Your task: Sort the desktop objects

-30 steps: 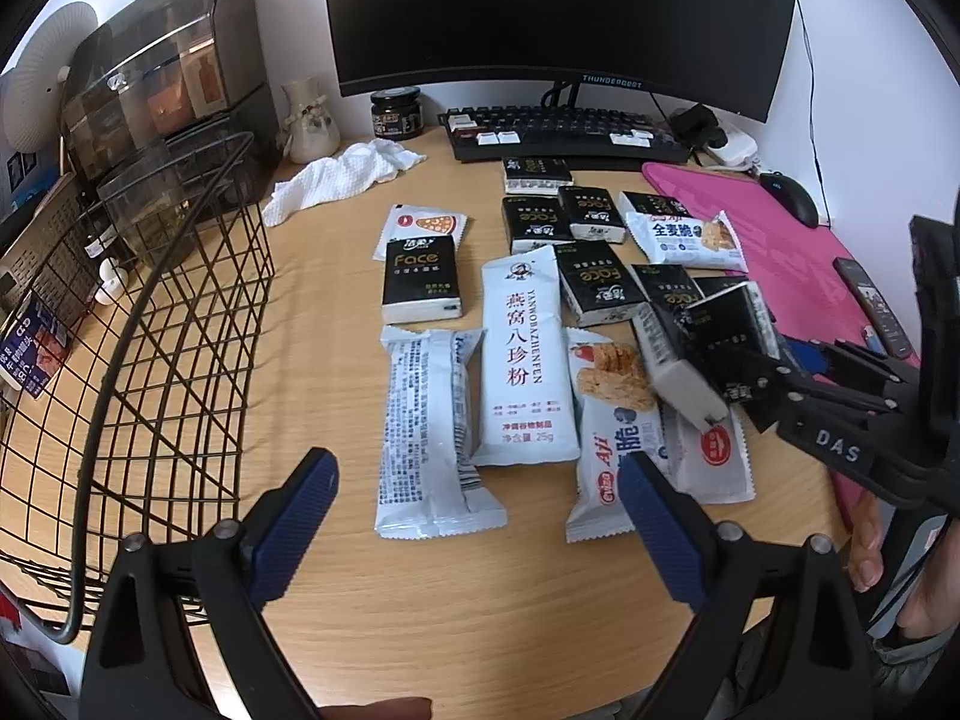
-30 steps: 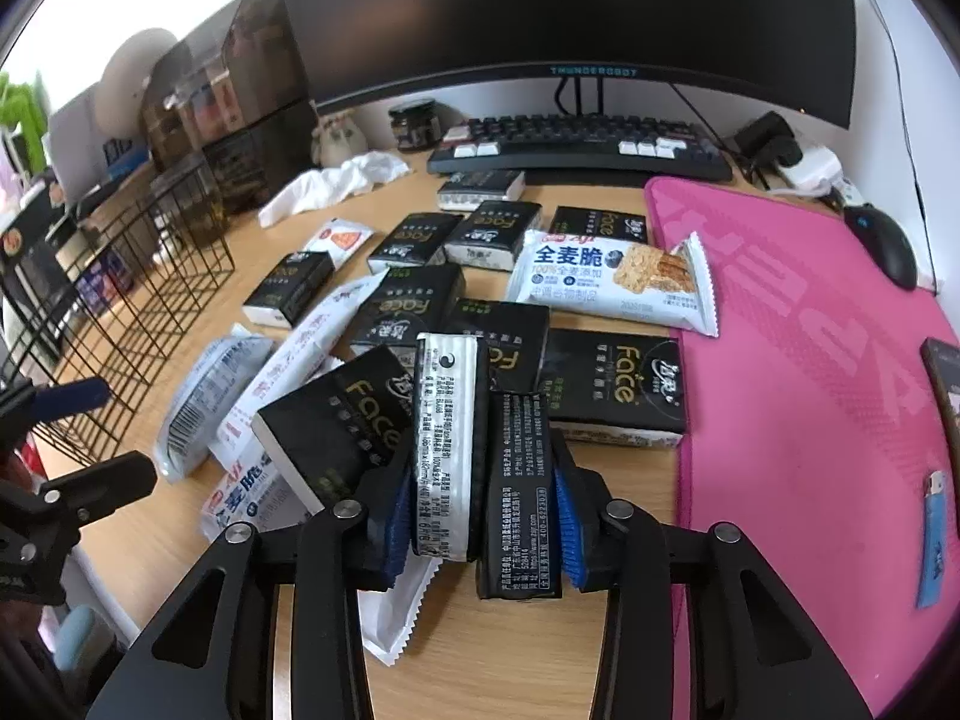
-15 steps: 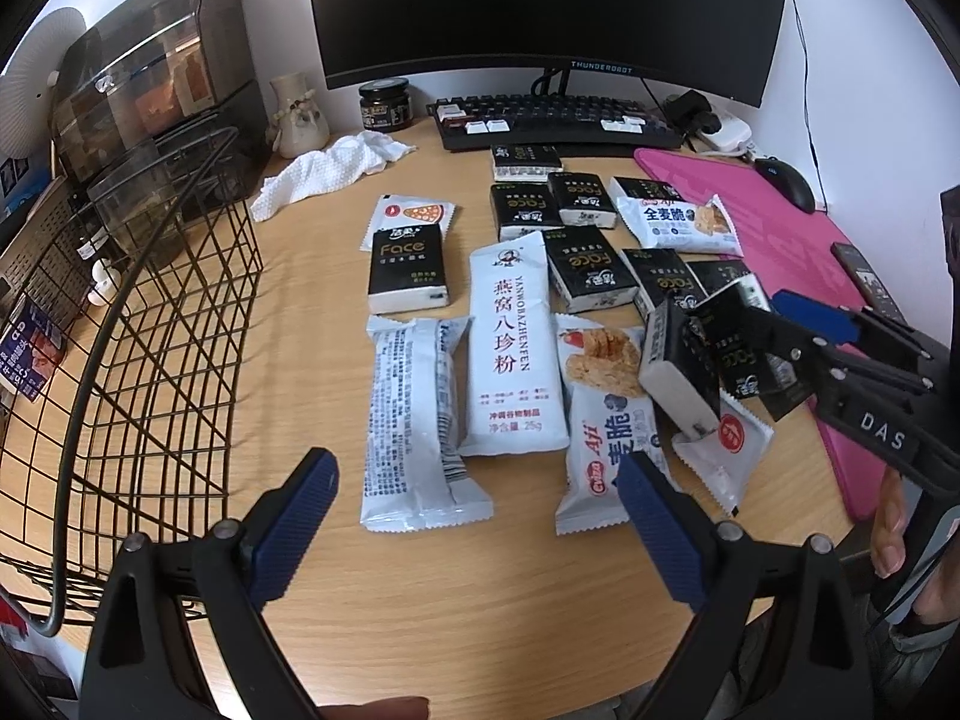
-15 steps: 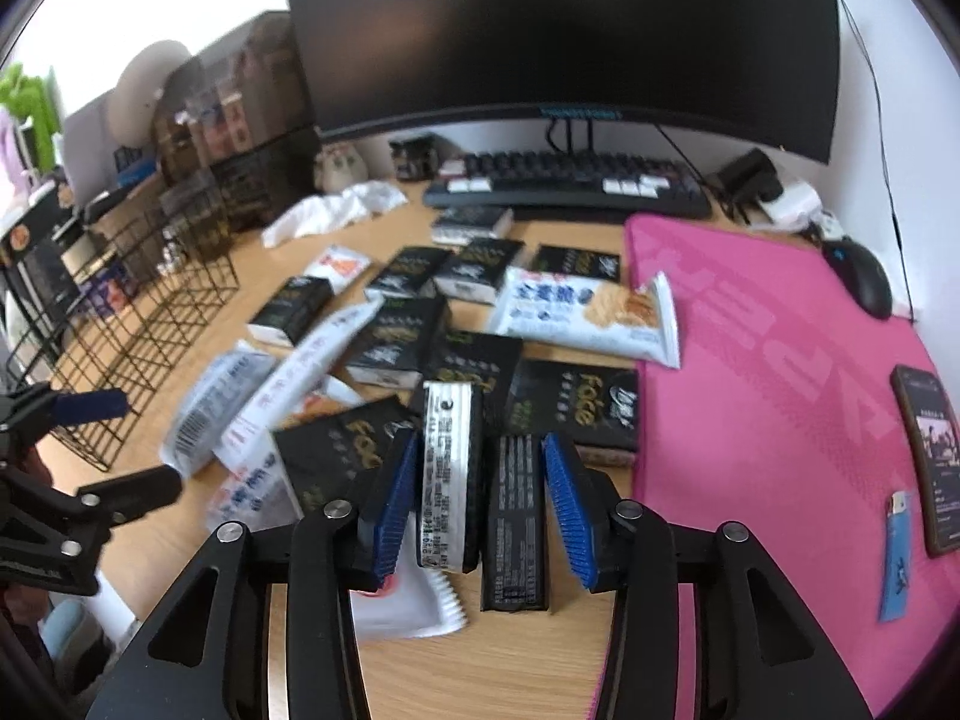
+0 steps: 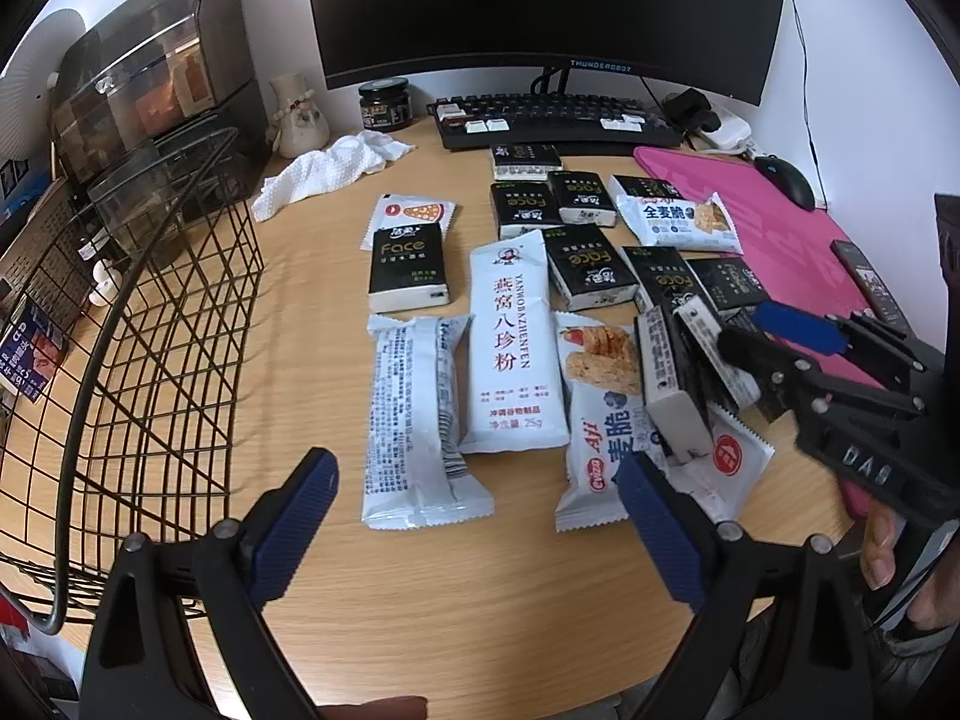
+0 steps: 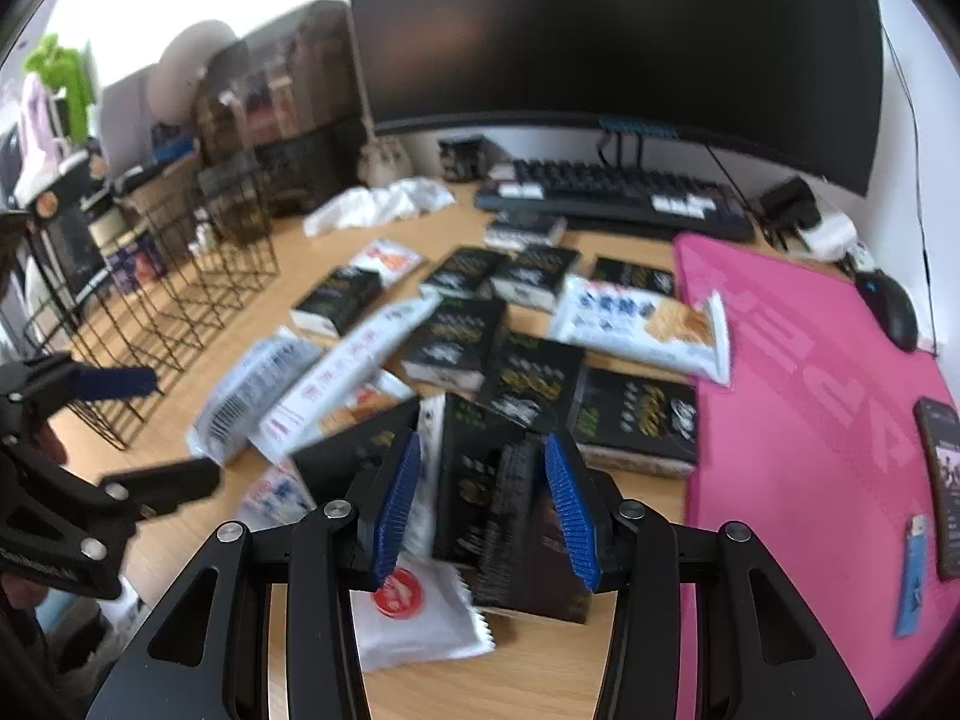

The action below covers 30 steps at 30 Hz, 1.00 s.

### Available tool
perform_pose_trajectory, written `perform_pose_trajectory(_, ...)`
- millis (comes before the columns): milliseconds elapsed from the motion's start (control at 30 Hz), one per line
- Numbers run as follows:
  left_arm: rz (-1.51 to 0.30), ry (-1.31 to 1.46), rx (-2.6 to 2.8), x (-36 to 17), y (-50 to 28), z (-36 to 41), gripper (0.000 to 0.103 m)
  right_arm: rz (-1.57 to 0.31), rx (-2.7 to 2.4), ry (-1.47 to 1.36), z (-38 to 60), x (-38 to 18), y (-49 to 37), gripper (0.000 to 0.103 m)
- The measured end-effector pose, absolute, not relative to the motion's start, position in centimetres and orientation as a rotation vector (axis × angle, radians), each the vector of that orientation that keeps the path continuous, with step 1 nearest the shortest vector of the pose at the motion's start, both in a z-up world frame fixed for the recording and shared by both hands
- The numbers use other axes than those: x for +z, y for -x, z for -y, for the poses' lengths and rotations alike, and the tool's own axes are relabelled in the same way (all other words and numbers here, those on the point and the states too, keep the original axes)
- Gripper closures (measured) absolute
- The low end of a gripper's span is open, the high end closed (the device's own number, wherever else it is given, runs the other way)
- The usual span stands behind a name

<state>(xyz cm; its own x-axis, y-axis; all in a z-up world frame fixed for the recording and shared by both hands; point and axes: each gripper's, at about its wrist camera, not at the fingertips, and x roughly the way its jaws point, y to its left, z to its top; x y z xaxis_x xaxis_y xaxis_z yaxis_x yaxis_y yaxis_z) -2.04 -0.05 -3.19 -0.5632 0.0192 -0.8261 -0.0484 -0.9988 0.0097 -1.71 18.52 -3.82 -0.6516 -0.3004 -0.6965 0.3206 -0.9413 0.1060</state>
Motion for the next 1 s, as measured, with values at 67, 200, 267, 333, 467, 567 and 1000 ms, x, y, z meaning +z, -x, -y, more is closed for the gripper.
perform_pose_trajectory(67, -0.049, 1.449, 2.745, -3.2, 2.0, 0.1, 0.009, 0.020, -2.569, -1.095, -20.0, -3.7, 1.9, 0.058)
perform_pose_trajectory(200, -0.047, 1.455, 2.744, -3.3, 2.2, 0.3, 0.009, 0.017, -2.612, -1.149, -21.8, -3.1, 2.2, 0.058)
perform_pose_trajectory(267, -0.052, 1.464, 2.737, -3.5, 2.2, 0.2, 0.009, 0.062, -2.586, -1.167, -22.3, -3.3, 2.3, 0.053)
perform_pose_trajectory(333, -0.059, 1.470, 2.730, -3.6, 2.1, 0.0, 0.009, 0.122, -2.561, -1.176, -22.8, -3.8, 2.6, 0.044)
perform_pose_trajectory(467, -0.068, 1.459, 2.730, -3.5, 2.0, -0.2, 0.009, 0.150, -2.561, -1.183, -23.2, -4.0, 2.7, 0.041)
perform_pose_trajectory(567, -0.067, 1.463, 2.730, -3.5, 2.1, -0.2, 0.009, 0.102, -2.605, -1.185, -23.8, -3.4, 2.6, 0.041)
perform_pose_trajectory(1000, -0.072, 1.467, 2.721, -3.7, 2.1, -0.4, 0.009, 0.052, -2.556, -1.195, -24.1, -3.0, 2.2, 0.041)
